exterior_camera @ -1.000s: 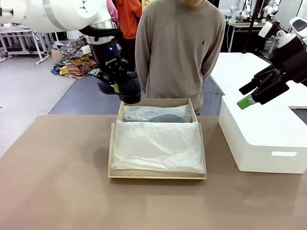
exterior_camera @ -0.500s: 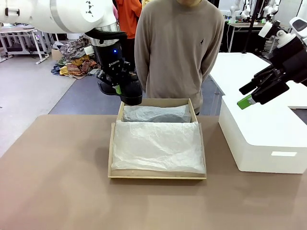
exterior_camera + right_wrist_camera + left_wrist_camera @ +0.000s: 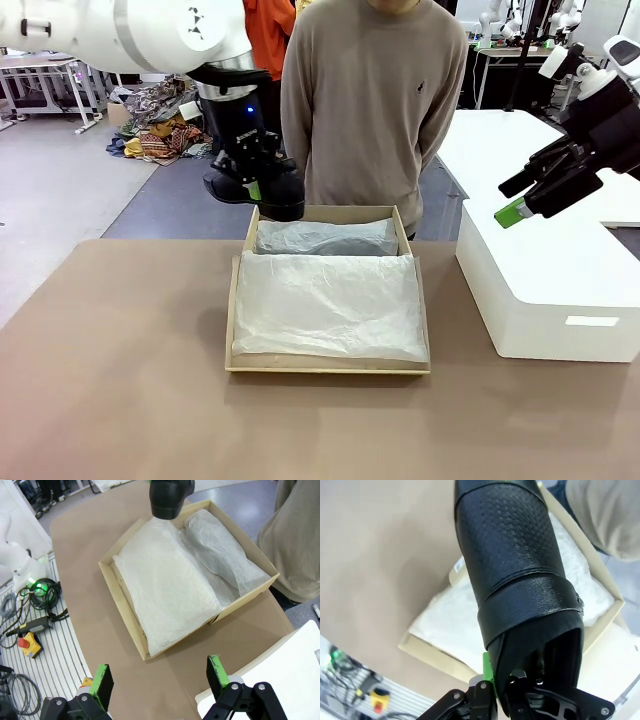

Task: Pack the shoes into the box.
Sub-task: Place the other shoe of the Shoes into the Shoes Box.

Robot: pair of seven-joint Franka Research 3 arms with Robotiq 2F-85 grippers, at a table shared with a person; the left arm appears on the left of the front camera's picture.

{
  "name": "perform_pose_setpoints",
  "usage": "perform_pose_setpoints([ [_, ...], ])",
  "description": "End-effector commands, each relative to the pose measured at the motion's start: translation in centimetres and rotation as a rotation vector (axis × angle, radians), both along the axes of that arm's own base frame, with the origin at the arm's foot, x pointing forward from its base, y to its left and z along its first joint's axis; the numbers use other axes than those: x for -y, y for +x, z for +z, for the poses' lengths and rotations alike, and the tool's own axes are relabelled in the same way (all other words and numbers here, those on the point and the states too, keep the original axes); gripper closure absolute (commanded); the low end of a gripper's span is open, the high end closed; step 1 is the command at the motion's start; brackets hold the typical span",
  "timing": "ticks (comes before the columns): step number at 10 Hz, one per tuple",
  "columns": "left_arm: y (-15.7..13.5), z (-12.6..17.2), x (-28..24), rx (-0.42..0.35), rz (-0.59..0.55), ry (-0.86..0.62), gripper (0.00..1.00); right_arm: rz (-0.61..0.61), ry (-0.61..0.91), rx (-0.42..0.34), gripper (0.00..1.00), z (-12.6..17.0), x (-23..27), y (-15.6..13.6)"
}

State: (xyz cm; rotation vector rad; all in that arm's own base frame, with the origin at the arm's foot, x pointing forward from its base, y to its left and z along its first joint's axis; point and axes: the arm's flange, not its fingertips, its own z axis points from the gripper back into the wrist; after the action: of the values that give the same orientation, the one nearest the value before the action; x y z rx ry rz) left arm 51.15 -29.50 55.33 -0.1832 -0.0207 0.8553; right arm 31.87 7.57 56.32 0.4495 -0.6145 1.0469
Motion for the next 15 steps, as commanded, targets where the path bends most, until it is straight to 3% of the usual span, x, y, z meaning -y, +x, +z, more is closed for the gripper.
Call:
perform_pose_setpoints([
  [1, 0.1, 1.2, 3.7, -0.008, 0.157, -0.001, 1.00, 0.017, 0.027, 0.006, 0.00, 0.1, -0.2, 0.1],
  [5, 0.8, 0.4, 10.1, -0.047, 0.327, -0.001, 1.00, 0.017, 0.027, 0.006, 0.00, 0.1, -0.2, 0.1],
  [8, 0.5, 0.6, 12.5, -0.048, 0.275, -0.008, 1.00, 0.017, 0.027, 0.006, 0.00, 0.1, -0.2, 0.1],
  [9, 0.4, -1.1, 11.4, -0.058, 0.291, -0.045, 1.00, 0.017, 0.027, 0.006, 0.00, 0.1, -0.2, 0.1],
  [15, 1.0, -1.4, 12.8, -0.064, 0.312, -0.032, 1.00, 0.017, 0.027, 0.006, 0.00, 0.1, -0.2, 0.1],
])
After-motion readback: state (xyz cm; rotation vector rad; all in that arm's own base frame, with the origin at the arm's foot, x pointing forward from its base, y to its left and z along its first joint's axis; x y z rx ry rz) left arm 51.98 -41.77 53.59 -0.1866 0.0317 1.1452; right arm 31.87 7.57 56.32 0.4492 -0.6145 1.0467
